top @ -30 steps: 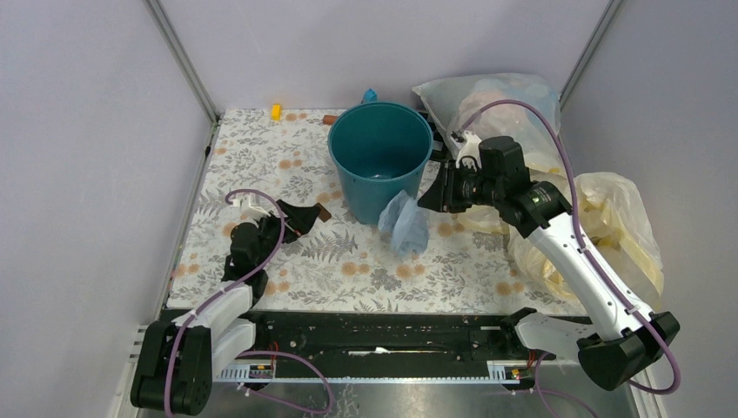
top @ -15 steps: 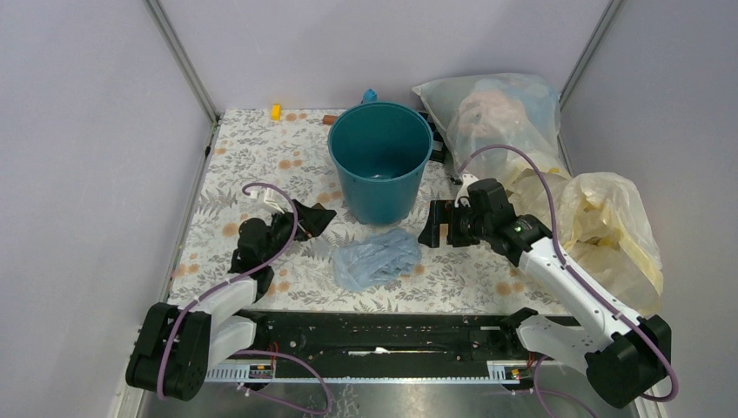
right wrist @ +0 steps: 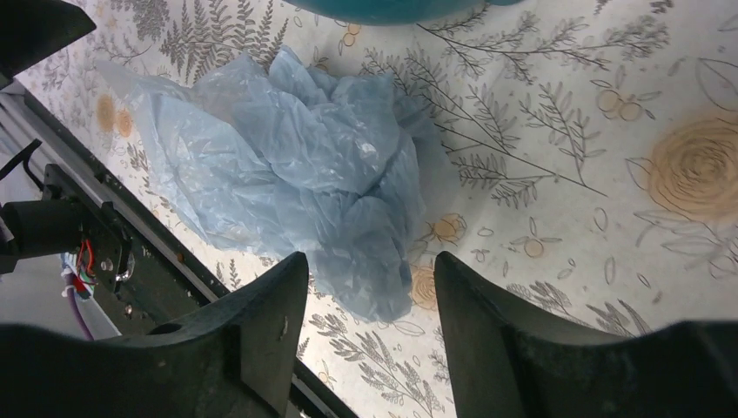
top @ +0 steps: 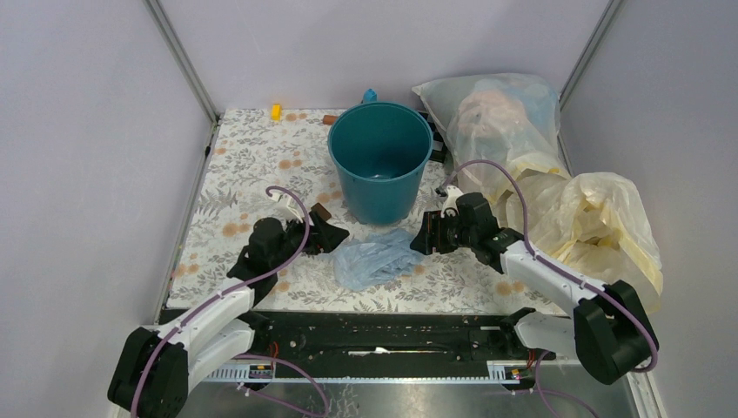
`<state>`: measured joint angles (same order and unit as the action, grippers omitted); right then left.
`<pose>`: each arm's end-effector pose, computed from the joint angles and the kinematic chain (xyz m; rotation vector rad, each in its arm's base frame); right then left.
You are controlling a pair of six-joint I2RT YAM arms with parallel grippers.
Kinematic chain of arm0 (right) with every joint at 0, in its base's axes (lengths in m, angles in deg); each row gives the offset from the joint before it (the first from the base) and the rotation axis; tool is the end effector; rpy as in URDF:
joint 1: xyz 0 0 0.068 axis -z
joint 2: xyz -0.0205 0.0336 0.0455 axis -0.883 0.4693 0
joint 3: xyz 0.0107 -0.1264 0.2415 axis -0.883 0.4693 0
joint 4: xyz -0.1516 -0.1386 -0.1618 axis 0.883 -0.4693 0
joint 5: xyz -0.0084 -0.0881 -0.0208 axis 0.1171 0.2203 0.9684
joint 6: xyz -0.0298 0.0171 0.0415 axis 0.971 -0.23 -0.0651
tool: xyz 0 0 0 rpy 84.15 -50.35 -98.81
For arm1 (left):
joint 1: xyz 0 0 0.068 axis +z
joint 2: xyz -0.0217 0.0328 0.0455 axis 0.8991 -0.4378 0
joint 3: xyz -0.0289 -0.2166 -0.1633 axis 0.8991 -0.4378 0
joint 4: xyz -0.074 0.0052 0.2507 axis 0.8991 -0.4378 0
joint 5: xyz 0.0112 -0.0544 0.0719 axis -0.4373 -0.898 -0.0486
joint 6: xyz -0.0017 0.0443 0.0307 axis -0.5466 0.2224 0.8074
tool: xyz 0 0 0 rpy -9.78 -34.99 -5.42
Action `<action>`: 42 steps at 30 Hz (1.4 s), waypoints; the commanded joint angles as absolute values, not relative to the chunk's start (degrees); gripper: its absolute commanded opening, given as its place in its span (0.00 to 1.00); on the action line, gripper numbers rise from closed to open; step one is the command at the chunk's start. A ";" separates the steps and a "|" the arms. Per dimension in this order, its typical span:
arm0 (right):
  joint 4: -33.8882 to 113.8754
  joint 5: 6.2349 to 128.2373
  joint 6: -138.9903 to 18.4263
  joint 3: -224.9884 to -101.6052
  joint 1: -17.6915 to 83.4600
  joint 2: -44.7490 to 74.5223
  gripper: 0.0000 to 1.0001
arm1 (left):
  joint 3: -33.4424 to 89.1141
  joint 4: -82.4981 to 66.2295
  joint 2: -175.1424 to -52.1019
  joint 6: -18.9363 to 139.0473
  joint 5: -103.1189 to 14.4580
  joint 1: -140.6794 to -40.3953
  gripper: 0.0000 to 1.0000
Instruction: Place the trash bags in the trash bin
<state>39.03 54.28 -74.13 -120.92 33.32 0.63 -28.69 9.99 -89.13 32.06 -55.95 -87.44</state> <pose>0.2056 0.1268 0.2090 -0.3720 2.2461 0.8654 0.1713 -0.0874 0.1980 -0.0149 1.9593 -1.0679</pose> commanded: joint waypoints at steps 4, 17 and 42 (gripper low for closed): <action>46.68 48.62 -72.11 -122.90 32.76 4.64 0.59 | -25.65 -3.67 -85.62 33.85 -52.20 -90.61 0.74; 45.09 48.69 -76.61 -117.88 32.66 -5.18 0.03 | -25.25 -24.14 -69.14 19.75 -54.83 -91.63 0.80; 46.17 47.94 -84.79 -115.26 31.32 -7.11 0.00 | -37.86 -4.24 -81.10 9.38 -45.10 -98.62 0.74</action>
<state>44.29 49.69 -83.62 -115.52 32.38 -6.82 -38.36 -11.67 -78.95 10.67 -52.58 -98.06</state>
